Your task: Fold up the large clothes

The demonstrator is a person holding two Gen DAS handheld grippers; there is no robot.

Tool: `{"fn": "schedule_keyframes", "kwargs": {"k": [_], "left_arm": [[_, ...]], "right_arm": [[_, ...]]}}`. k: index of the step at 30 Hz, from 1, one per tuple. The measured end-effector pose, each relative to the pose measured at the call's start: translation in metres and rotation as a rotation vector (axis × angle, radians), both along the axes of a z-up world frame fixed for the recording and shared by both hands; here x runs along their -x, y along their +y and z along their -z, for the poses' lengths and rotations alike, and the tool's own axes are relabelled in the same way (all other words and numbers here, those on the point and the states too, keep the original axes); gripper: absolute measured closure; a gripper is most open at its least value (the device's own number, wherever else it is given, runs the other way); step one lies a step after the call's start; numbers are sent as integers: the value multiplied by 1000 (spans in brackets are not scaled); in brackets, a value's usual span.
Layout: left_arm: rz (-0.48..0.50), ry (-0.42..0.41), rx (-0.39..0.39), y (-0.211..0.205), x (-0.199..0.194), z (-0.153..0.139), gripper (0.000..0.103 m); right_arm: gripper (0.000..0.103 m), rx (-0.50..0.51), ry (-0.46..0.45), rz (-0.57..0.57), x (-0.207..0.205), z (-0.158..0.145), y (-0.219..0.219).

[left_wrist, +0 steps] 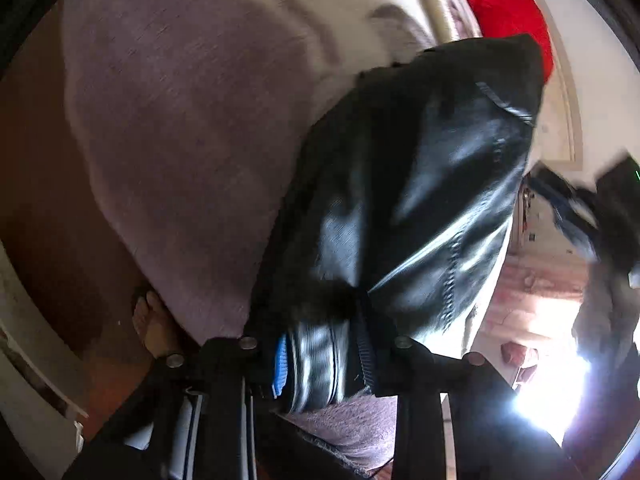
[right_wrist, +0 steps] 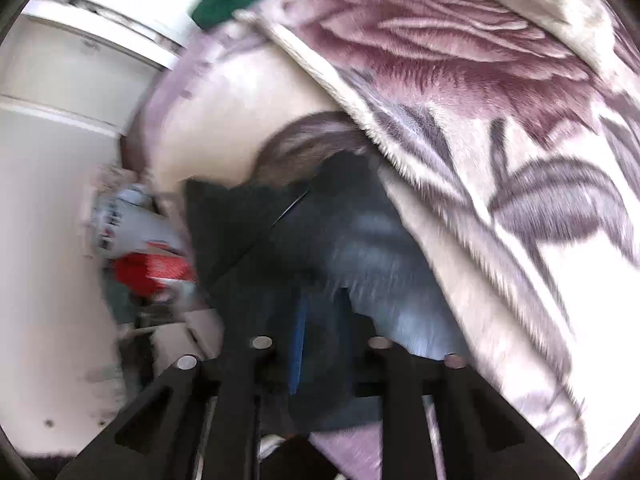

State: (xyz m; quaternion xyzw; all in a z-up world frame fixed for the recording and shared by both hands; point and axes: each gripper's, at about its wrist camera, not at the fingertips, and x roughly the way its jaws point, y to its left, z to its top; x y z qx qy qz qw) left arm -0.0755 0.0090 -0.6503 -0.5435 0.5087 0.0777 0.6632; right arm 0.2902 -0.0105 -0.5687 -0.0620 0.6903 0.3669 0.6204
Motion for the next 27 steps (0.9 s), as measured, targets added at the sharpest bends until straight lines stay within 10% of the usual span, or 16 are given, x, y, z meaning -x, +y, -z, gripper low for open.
{"fn": "schedule_keyframes", "kwargs": {"k": [7, 9, 11, 13, 14, 21, 25, 27], "left_arm": [[-29, 36, -11, 1, 10, -2, 77], [-62, 19, 1, 2, 11, -7, 77], [-107, -13, 2, 7, 17, -15, 71], [-166, -61, 1, 8, 24, -19, 33], [-189, -66, -5, 9, 26, -17, 30], [-374, -106, 26, 5, 42, -9, 30], [-356, -64, -32, 2, 40, -12, 30], [-373, -55, -56, 7, 41, -25, 30]], "right_arm": [[87, 150, 46, -91, -20, 63, 69], [66, 80, 151, -131, -37, 50, 58], [7, -35, 240, -88, -62, 39, 30], [6, -64, 263, -68, -87, 49, 3], [6, -51, 292, -81, -94, 62, -5], [0, -125, 699, -265, -57, 180, -11], [0, -201, 654, -278, -42, 190, 7], [17, -231, 563, -204, -41, 174, -2]]}}
